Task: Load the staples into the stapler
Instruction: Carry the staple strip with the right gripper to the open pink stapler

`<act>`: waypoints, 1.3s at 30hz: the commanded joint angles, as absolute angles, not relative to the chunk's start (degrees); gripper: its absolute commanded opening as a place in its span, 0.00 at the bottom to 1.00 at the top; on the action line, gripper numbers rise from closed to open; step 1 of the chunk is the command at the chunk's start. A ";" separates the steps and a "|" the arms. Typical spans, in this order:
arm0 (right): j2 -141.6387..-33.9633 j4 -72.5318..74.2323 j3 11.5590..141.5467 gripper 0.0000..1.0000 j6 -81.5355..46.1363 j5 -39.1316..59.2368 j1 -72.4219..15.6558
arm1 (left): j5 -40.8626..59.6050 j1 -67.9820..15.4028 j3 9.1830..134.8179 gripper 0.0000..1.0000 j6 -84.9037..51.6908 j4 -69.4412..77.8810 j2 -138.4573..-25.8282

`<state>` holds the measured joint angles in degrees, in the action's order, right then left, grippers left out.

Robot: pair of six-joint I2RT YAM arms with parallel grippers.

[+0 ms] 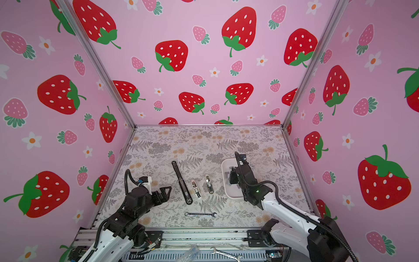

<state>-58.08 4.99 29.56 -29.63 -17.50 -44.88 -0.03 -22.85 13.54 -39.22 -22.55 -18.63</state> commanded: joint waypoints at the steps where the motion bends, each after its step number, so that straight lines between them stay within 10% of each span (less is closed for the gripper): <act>1: -55.10 5.53 28.46 0.11 -28.38 -19.82 -49.08 | 1.01 -23.06 12.49 0.99 -38.72 -22.25 -16.96; 17: -59.46 16.35 29.02 0.10 -25.05 -31.20 -77.48 | 1.93 -23.09 12.95 0.99 -37.89 -19.40 -22.29; 39: -80.74 29.87 32.08 0.08 -29.51 -27.32 -82.35 | 1.67 -23.08 12.74 0.99 -38.06 -19.71 -21.24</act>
<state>-79.59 27.24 31.73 -27.59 -27.38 -82.08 2.02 -22.90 12.99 -38.59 -20.40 -21.67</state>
